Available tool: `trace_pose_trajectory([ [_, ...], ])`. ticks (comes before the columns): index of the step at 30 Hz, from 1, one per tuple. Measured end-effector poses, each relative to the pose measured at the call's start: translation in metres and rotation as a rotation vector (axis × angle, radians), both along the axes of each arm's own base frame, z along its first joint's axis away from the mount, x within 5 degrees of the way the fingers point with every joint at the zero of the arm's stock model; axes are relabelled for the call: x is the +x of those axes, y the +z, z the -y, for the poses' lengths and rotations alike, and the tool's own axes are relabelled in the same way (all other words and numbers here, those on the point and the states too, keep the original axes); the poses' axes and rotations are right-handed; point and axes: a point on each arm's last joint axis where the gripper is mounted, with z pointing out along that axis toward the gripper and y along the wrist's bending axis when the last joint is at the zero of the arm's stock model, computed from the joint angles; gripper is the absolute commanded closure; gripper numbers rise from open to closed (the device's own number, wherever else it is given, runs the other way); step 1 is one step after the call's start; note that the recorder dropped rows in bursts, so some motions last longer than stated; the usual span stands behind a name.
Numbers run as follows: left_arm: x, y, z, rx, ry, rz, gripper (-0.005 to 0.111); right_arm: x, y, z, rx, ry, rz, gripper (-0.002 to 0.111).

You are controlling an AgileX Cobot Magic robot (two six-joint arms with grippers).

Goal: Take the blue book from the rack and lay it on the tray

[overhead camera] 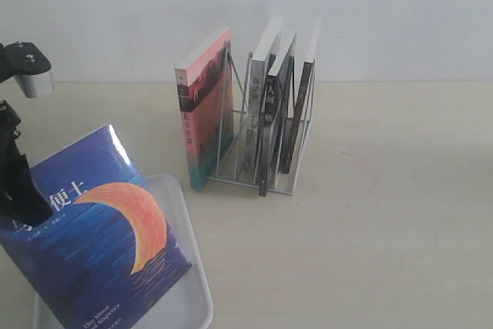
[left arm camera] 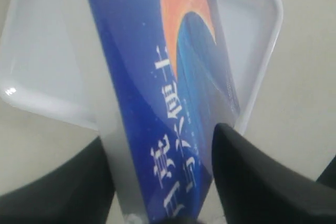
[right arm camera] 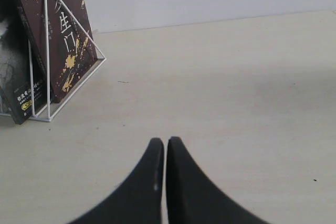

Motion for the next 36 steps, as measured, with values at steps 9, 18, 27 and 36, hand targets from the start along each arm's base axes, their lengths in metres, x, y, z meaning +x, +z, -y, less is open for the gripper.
trace_pose_trajectory([
  [9, 0.014, 0.002, 0.001, -0.011, 0.009, 0.155, 0.056, 0.0, 0.0, 0.0, 0.0, 0.0, 0.0, 0.107],
  [18, 0.035, 0.015, 0.008, -0.127, 0.099, 0.397, 0.056, 0.0, 0.0, 0.0, 0.0, 0.0, 0.0, 0.107],
  [27, -0.005, 0.043, -0.011, -0.019, 0.211, 0.335, 0.092, 0.0, 0.0, 0.0, 0.0, 0.0, 0.0, 0.107],
  [36, -0.036, 0.058, -0.014, -0.133, 0.412, 0.308, 0.103, 0.0, 0.0, 0.0, 0.0, 0.0, 0.0, 0.107],
])
